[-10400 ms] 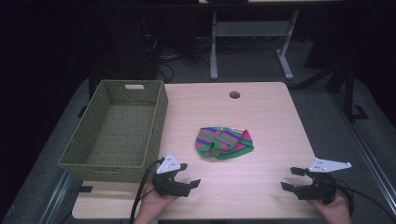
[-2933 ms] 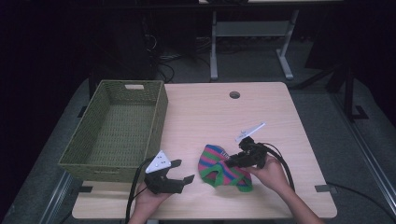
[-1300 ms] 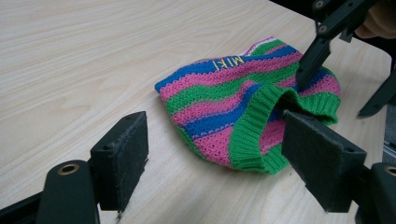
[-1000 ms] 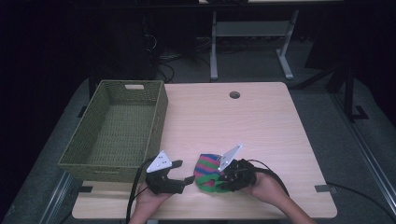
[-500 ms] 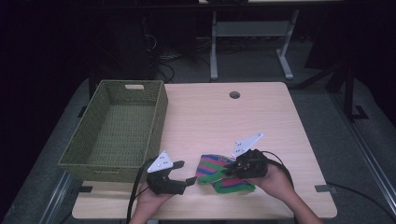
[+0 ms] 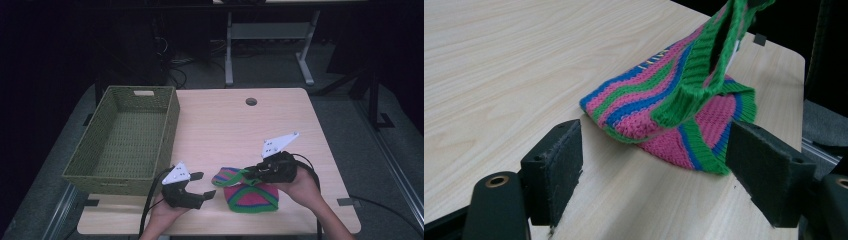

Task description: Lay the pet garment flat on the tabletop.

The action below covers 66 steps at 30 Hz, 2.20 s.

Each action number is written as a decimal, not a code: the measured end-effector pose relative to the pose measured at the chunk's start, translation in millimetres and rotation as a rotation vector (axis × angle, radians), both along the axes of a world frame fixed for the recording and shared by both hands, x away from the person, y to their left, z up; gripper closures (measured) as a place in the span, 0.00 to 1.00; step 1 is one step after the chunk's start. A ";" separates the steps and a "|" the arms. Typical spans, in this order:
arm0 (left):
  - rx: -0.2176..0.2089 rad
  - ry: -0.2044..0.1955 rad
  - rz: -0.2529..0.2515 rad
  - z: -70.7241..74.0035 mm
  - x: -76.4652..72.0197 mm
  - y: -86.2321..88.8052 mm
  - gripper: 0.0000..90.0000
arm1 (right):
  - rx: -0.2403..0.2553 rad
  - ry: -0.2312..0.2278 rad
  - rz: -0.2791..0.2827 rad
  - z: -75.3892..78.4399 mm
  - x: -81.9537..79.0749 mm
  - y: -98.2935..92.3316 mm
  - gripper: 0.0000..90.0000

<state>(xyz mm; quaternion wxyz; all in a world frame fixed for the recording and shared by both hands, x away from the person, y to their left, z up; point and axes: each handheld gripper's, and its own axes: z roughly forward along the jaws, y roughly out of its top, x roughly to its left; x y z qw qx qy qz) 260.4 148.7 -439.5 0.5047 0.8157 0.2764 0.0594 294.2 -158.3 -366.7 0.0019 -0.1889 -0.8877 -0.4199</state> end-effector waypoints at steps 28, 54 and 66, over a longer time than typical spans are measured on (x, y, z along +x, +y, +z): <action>0.038 -0.029 -0.056 2.8 30.4 -30.1 0.89 | 0.060 -0.010 -0.027 9.9 7.6 -20.4 0.91; 0.121 -0.041 -0.018 44.2 60.9 -42.4 0.92 | 0.033 -0.043 -0.141 3.1 23.5 -34.2 0.90; 0.120 -0.005 0.004 39.7 70.0 -46.3 0.92 | 0.028 -0.048 -0.197 4.0 46.8 -36.6 0.90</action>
